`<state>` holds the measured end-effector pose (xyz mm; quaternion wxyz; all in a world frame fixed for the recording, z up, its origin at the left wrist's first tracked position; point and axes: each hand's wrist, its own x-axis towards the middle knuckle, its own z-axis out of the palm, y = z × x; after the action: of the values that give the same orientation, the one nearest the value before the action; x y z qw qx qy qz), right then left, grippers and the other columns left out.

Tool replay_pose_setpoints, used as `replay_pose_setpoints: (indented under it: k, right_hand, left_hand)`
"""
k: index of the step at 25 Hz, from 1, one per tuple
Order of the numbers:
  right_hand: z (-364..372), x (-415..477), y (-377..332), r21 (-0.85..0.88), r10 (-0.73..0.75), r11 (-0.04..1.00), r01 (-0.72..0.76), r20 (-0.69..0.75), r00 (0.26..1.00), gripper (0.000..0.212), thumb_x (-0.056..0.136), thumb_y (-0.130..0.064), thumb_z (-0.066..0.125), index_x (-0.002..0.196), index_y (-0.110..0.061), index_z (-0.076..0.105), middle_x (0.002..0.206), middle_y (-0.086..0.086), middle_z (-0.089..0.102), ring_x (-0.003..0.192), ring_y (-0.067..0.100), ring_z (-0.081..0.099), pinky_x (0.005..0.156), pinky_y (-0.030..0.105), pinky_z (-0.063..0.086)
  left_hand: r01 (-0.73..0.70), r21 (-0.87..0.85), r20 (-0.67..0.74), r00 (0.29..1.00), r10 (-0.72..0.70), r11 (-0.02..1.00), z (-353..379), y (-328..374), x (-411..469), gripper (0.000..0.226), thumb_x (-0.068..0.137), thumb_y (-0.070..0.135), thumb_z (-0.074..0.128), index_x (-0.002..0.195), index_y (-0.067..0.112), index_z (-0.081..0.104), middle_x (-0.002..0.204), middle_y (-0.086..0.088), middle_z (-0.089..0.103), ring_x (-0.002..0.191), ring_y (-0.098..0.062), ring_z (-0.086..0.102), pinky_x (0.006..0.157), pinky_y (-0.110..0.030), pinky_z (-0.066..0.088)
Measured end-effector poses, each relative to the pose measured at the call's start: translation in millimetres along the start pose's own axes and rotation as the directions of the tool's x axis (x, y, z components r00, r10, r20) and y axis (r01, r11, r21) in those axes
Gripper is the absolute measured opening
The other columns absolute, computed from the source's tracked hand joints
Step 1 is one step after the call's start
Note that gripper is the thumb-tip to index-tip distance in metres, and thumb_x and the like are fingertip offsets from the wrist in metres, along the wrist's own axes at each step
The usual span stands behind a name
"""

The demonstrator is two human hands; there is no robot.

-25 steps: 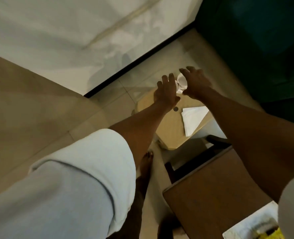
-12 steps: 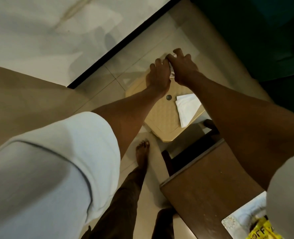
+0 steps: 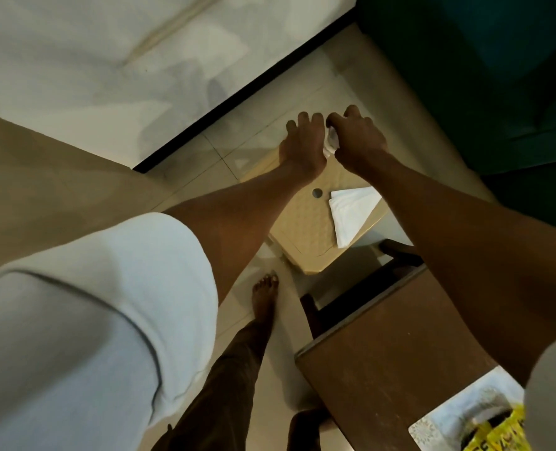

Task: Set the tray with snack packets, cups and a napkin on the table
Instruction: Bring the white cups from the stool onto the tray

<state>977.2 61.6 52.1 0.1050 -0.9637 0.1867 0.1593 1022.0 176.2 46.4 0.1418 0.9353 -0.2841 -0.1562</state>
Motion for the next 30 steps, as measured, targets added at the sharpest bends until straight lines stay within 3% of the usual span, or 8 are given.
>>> replay_pose_setpoints:
  k: [4, 8, 13, 19, 22, 26, 30]
  right_hand:
    - [-42, -20, 10, 0.049, 0.039, 0.998, -0.036, -0.079, 0.996, 0.058, 0.085, -0.009, 0.078, 0.136, -0.023, 0.054, 0.135, 0.018, 0.053, 0.115, 0.039, 0.058, 0.092, 0.050, 0.056]
    - [-110, -62, 33, 0.027, 0.064, 0.998, -0.060, -0.167, 0.984, 0.053, 0.091, -0.014, 0.073, 0.139, -0.023, 0.053, 0.138, 0.017, 0.051, 0.119, 0.037, 0.057, 0.088, 0.046, 0.055]
    - [-199, -178, 123, 0.012, 0.152, 0.988, -0.155, -0.282, 0.947, 0.058, 0.088, -0.017, 0.076, 0.140, -0.022, 0.050, 0.139, 0.019, 0.048, 0.119, 0.040, 0.057, 0.092, 0.052, 0.055]
    - [-225, -359, 250, 0.091, 0.303, 0.952, -0.291, -0.374, 0.877, 0.052, 0.090, -0.020, 0.073, 0.137, -0.020, 0.051, 0.131, 0.016, 0.050, 0.110, 0.039, 0.062, 0.083, 0.048, 0.054]
    - [-221, -461, 315, 0.163, 0.418, 0.908, -0.385, -0.381, 0.825, 0.051, 0.088, -0.019, 0.075, 0.134, -0.018, 0.052, 0.127, 0.015, 0.051, 0.108, 0.039, 0.062, 0.079, 0.047, 0.052]
    - [-208, -570, 384, 0.246, 0.539, 0.843, -0.479, -0.390, 0.747, 0.049, 0.087, -0.019, 0.075, 0.132, -0.018, 0.054, 0.123, 0.014, 0.052, 0.103, 0.038, 0.063, 0.076, 0.046, 0.052]
    - [-181, -680, 431, 0.306, 0.636, 0.772, -0.558, -0.376, 0.674, 0.055, 0.085, -0.023, 0.078, 0.134, -0.019, 0.053, 0.124, 0.015, 0.052, 0.102, 0.037, 0.064, 0.080, 0.047, 0.056]
  left_hand:
    - [-0.053, 0.024, -0.029, 0.998, 0.054, 0.998, -40, 24, 0, 0.057, 0.084, 0.023, 0.078, 0.133, 0.015, 0.049, 0.134, -0.015, 0.050, 0.118, -0.029, 0.054, 0.085, -0.033, 0.056]
    - [-0.171, 0.037, -0.015, 0.985, 0.172, 0.985, -85, 75, -12, 0.048, 0.089, 0.016, 0.071, 0.132, 0.012, 0.051, 0.137, -0.020, 0.046, 0.123, -0.035, 0.049, 0.094, -0.038, 0.052]
    - [-0.292, 0.084, -0.082, 0.951, 0.299, 0.953, -116, 206, -67, 0.037, 0.091, 0.017, 0.068, 0.125, 0.013, 0.053, 0.136, -0.021, 0.044, 0.117, -0.038, 0.051, 0.092, -0.040, 0.049]
    - [-0.545, 0.085, -0.025, 0.835, 0.549, 0.834, -103, 387, -165, 0.027, 0.099, 0.024, 0.056, 0.124, 0.015, 0.052, 0.135, -0.014, 0.042, 0.120, -0.035, 0.042, 0.084, -0.044, 0.047]
    - [-0.639, 0.087, -0.014, 0.766, 0.642, 0.764, -84, 479, -233, 0.032, 0.093, 0.016, 0.063, 0.123, 0.018, 0.053, 0.131, -0.007, 0.047, 0.116, -0.032, 0.044, 0.076, -0.039, 0.045]
    - [-0.737, 0.050, 0.059, 0.676, 0.735, 0.674, -58, 578, -304, 0.049, 0.084, 0.008, 0.071, 0.128, 0.021, 0.052, 0.130, -0.003, 0.050, 0.115, -0.031, 0.046, 0.079, -0.043, 0.049]
    - [-0.825, 0.025, 0.134, 0.562, 0.816, 0.564, -21, 651, -388, 0.048, 0.083, 0.012, 0.074, 0.125, 0.025, 0.053, 0.126, -0.001, 0.050, 0.113, -0.027, 0.048, 0.078, -0.042, 0.053]
